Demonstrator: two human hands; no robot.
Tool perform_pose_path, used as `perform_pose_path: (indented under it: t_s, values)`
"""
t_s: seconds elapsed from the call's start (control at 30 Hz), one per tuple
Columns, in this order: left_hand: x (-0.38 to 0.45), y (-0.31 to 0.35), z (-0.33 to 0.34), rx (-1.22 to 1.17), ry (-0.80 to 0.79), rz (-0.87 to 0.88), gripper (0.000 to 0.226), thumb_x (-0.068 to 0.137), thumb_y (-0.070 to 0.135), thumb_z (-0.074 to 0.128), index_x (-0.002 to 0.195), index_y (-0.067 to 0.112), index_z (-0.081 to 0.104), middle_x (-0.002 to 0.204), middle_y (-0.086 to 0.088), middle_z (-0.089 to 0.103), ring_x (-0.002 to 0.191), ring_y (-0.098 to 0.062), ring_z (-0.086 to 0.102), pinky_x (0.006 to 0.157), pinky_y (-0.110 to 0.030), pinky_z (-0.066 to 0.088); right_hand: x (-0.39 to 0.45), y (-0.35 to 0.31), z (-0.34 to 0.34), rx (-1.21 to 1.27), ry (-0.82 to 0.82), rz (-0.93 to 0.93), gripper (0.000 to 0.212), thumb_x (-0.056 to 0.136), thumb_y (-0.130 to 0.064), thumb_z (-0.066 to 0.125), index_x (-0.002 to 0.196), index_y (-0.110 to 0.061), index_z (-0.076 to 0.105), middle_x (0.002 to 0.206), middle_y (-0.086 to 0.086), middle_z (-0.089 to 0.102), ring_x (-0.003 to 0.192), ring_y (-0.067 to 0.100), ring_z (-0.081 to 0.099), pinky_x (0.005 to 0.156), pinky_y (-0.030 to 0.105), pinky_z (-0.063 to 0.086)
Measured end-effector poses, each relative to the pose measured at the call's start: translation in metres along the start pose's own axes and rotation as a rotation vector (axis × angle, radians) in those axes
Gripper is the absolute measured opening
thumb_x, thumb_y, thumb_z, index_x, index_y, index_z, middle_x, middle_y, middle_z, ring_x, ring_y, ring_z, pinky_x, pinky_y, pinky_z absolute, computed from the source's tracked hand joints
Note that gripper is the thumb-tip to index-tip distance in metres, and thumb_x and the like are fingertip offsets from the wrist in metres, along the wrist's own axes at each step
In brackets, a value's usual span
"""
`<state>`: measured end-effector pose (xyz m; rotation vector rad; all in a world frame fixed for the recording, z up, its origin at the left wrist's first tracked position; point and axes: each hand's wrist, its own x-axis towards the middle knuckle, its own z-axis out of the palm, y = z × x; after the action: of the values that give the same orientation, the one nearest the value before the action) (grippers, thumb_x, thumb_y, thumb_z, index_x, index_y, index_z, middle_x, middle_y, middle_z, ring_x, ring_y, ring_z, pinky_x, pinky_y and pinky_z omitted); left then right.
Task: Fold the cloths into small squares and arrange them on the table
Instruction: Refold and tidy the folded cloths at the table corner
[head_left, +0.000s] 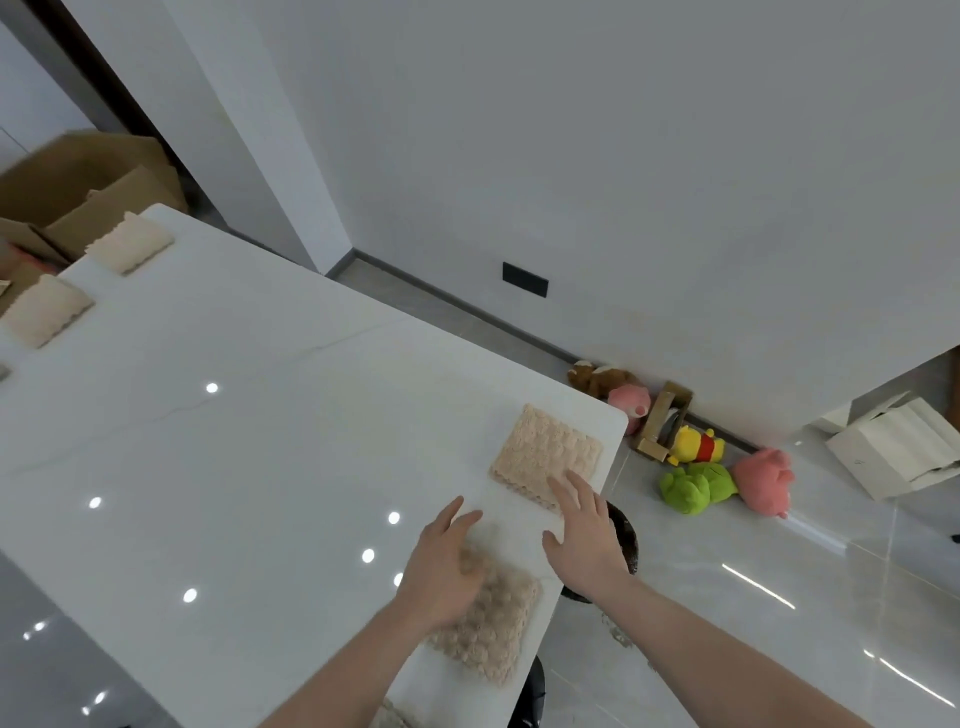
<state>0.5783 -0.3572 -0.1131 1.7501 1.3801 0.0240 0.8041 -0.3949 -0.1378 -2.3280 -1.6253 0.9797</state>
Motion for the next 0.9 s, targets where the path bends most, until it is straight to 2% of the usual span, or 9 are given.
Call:
perform_pose_path:
  t_s: [0.07, 0.13, 0.27, 0.4, 0.5, 0.57, 0.63, 0.77, 0.9]
  values:
    - [-0.035, -0.02, 0.001, 0.008, 0.042, -0.021, 0.062, 0.094, 0.03, 0.061, 0.15, 0.04, 0.038, 0.158, 0.031, 0.012, 0.14, 0.003, 0.019, 0.112, -0.022, 0.028, -0.026, -0.01, 0.012, 0.034, -0.015, -0.101, 0.072, 0.096, -0.03, 0.055, 0.16, -0.034, 0.021, 0.168, -0.008, 0.008, 0.152, 0.021, 0.012, 0.122, 0.041, 0.028]
    - [-0.071, -0.046, 0.004, 0.008, 0.07, -0.055, 0.061, 0.091, 0.025, 0.06, 0.146, 0.044, 0.042, 0.157, 0.031, 0.013, 0.141, 0.001, 0.02, 0.112, -0.021, 0.025, -0.058, -0.019, 0.031, 0.038, -0.08, -0.179, 0.069, 0.095, -0.028, 0.053, 0.158, -0.036, 0.025, 0.167, -0.011, 0.009, 0.152, 0.018, 0.011, 0.124, 0.039, 0.026]
    - [-0.133, -0.093, 0.014, 0.081, 0.071, -0.073, 0.062, 0.08, 0.02, 0.054, 0.137, 0.043, 0.052, 0.153, 0.028, 0.024, 0.138, -0.003, 0.031, 0.108, -0.019, 0.029, -0.112, -0.041, 0.069, -0.024, -0.188, -0.263, 0.063, 0.091, -0.029, 0.051, 0.152, -0.035, 0.036, 0.163, -0.013, 0.013, 0.15, 0.017, 0.013, 0.123, 0.038, 0.026]
    - [-0.169, -0.127, 0.023, 0.142, 0.073, -0.06, 0.05, 0.073, 0.024, 0.057, 0.12, 0.039, 0.066, 0.136, 0.02, 0.047, 0.122, -0.011, 0.052, 0.099, -0.026, 0.043, -0.136, -0.058, 0.098, -0.099, -0.318, -0.169, 0.068, 0.091, -0.033, 0.053, 0.155, -0.033, 0.032, 0.164, -0.011, 0.014, 0.15, 0.02, 0.015, 0.121, 0.041, 0.026]
    - [-0.18, -0.145, 0.023, 0.195, 0.006, -0.044, 0.046, 0.073, 0.027, 0.056, 0.116, 0.04, 0.066, 0.123, 0.016, 0.051, 0.113, -0.013, 0.054, 0.094, -0.027, 0.047, -0.136, -0.061, 0.107, -0.117, -0.402, -0.079, 0.073, 0.089, -0.029, 0.055, 0.158, -0.03, 0.03, 0.166, -0.008, 0.011, 0.153, 0.022, 0.009, 0.123, 0.046, 0.024]
    - [-0.186, -0.151, 0.017, 0.254, -0.08, -0.034, 0.046, 0.078, 0.03, 0.053, 0.122, 0.04, 0.061, 0.124, 0.015, 0.048, 0.118, -0.011, 0.049, 0.096, -0.023, 0.044, -0.136, -0.067, 0.108, -0.109, -0.384, -0.047, 0.073, 0.09, -0.029, 0.054, 0.158, -0.029, 0.029, 0.166, -0.008, 0.011, 0.153, 0.023, 0.009, 0.123, 0.048, 0.024]
    - [-0.192, -0.161, 0.01, 0.276, -0.15, -0.004, 0.05, 0.081, 0.032, 0.051, 0.13, 0.04, 0.055, 0.131, 0.016, 0.044, 0.123, -0.009, 0.043, 0.098, -0.022, 0.042, -0.143, -0.075, 0.112, -0.084, -0.299, -0.027, 0.071, 0.09, -0.029, 0.054, 0.158, -0.028, 0.03, 0.167, -0.007, 0.014, 0.152, 0.024, 0.014, 0.122, 0.048, 0.026]
    - [-0.206, -0.182, 0.001, 0.318, -0.185, 0.143, 0.06, 0.085, 0.03, 0.05, 0.143, 0.039, 0.045, 0.144, 0.016, 0.036, 0.127, -0.007, 0.041, 0.1, -0.02, 0.041, -0.189, -0.094, 0.133, -0.005, -0.112, -0.016, 0.062, 0.094, -0.028, 0.053, 0.154, -0.029, 0.036, 0.163, -0.009, 0.021, 0.148, 0.02, 0.022, 0.12, 0.038, 0.03]
    - [-0.222, -0.192, -0.007, 0.341, -0.206, 0.272, 0.061, 0.087, 0.026, 0.046, 0.145, 0.04, 0.04, 0.154, 0.016, 0.026, 0.137, -0.01, 0.036, 0.103, -0.024, 0.043, -0.246, -0.111, 0.181, 0.09, -0.091, 0.037, 0.06, 0.089, -0.03, 0.053, 0.148, -0.035, 0.041, 0.158, -0.013, 0.023, 0.145, 0.018, 0.026, 0.118, 0.032, 0.033]
